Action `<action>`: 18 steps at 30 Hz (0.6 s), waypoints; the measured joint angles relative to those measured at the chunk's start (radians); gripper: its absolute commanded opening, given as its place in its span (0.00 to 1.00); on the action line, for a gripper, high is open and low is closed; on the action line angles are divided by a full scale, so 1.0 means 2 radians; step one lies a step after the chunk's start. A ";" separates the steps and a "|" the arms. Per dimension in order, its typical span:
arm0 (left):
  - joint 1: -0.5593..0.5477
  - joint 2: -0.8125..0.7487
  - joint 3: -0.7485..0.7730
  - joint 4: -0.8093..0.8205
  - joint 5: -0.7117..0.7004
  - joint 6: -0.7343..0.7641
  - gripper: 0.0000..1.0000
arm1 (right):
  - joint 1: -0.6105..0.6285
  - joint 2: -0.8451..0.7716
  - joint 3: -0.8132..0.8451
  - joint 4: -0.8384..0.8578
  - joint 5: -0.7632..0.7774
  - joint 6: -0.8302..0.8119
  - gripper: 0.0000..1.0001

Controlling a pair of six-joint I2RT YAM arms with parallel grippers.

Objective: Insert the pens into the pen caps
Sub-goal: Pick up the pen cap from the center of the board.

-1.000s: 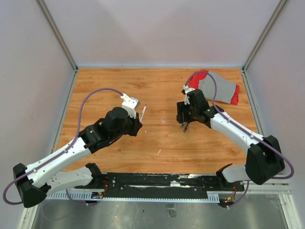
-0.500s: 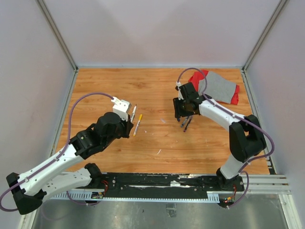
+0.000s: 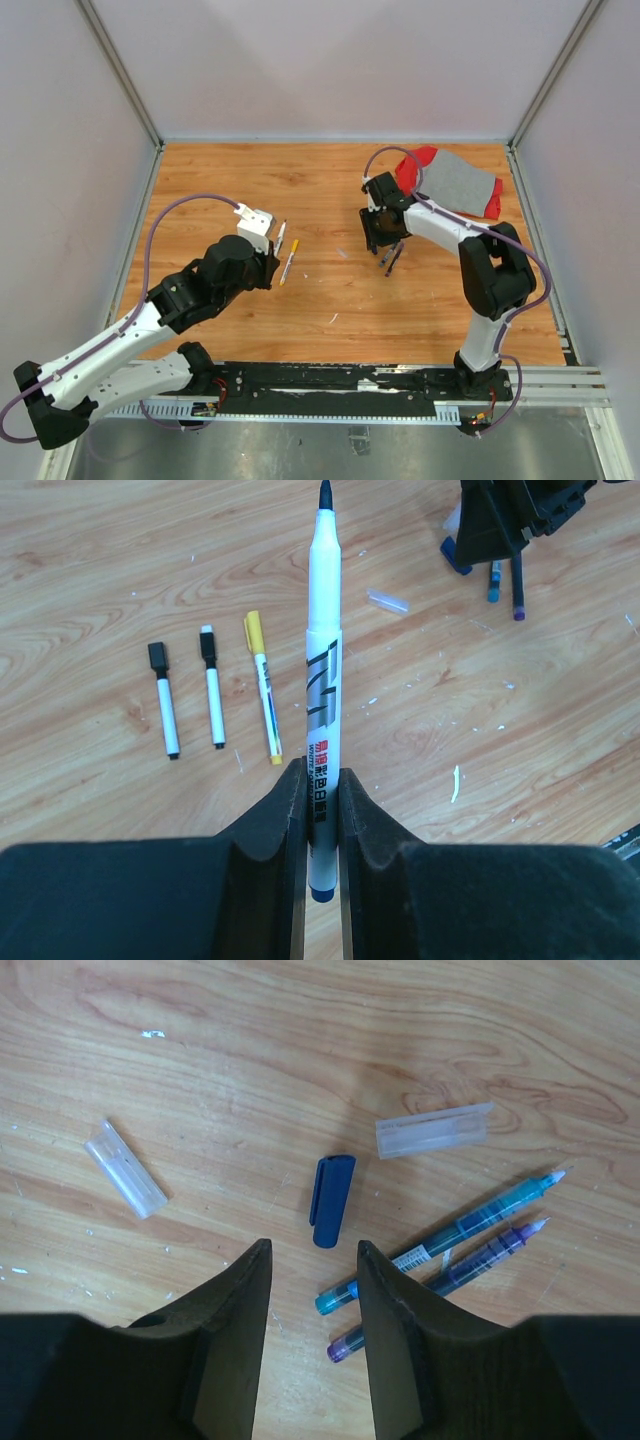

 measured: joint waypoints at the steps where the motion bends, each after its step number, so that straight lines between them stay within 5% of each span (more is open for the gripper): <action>1: 0.000 0.000 0.000 0.000 0.000 0.000 0.00 | 0.000 0.003 0.003 -0.001 0.000 -0.001 0.39; 18: 0.000 0.005 -0.007 0.001 0.001 0.004 0.00 | -0.008 0.053 0.033 -0.006 0.005 -0.005 0.33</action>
